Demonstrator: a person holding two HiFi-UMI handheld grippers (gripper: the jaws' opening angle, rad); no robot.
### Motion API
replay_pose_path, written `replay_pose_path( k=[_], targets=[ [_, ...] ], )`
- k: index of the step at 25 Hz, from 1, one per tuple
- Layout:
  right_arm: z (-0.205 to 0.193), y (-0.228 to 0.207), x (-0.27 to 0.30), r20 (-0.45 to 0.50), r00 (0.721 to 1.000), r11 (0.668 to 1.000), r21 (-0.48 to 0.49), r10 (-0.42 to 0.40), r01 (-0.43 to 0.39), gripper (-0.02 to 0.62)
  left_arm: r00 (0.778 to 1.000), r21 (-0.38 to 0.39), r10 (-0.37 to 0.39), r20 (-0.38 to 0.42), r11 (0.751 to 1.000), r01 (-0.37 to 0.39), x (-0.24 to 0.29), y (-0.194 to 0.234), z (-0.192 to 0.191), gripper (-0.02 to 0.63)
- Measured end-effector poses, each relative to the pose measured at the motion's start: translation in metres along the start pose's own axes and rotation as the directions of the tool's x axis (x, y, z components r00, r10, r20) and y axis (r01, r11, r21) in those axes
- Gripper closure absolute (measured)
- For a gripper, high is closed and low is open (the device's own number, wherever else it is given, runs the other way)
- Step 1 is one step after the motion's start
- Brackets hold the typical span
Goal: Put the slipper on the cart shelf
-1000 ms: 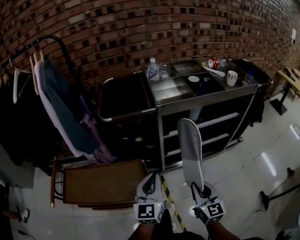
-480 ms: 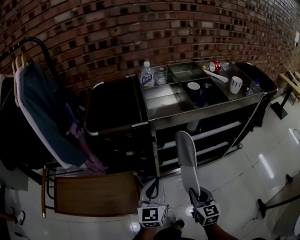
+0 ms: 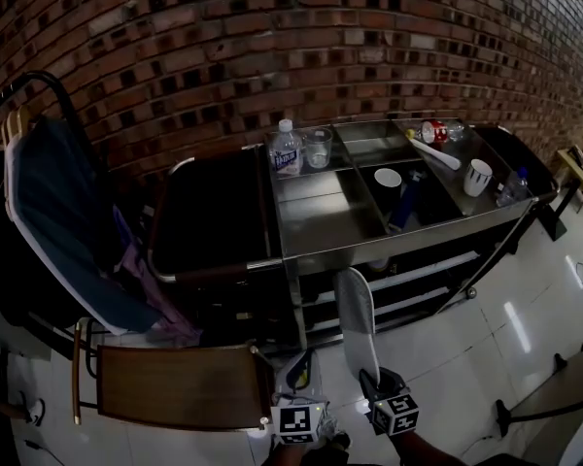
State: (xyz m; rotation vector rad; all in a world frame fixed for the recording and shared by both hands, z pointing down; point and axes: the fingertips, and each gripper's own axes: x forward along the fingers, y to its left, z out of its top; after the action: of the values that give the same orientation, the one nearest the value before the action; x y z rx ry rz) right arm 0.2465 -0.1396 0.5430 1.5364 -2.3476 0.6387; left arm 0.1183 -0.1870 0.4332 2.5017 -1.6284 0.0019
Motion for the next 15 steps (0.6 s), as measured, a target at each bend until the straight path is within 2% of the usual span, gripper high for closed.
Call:
replay_pose_path(
  k=[7, 15],
  targets=[
    [-0.001, -0.017, 0.016, -0.004, 1.000, 0.998, 0.054, 0.011, -0.011, 0.525, 1.000, -0.012, -0.001, -0.026, 1.000, 0.000, 0.017, 0.000, -0.010, 0.589],
    [0.046, -0.032, 0.074, -0.033, 0.999, 0.987, 0.156, 0.040, -0.034, 0.525, 0.999, -0.019, 0.015, -0.052, 1.000, -0.016, 0.032, 0.010, -0.014, 0.589]
  ],
)
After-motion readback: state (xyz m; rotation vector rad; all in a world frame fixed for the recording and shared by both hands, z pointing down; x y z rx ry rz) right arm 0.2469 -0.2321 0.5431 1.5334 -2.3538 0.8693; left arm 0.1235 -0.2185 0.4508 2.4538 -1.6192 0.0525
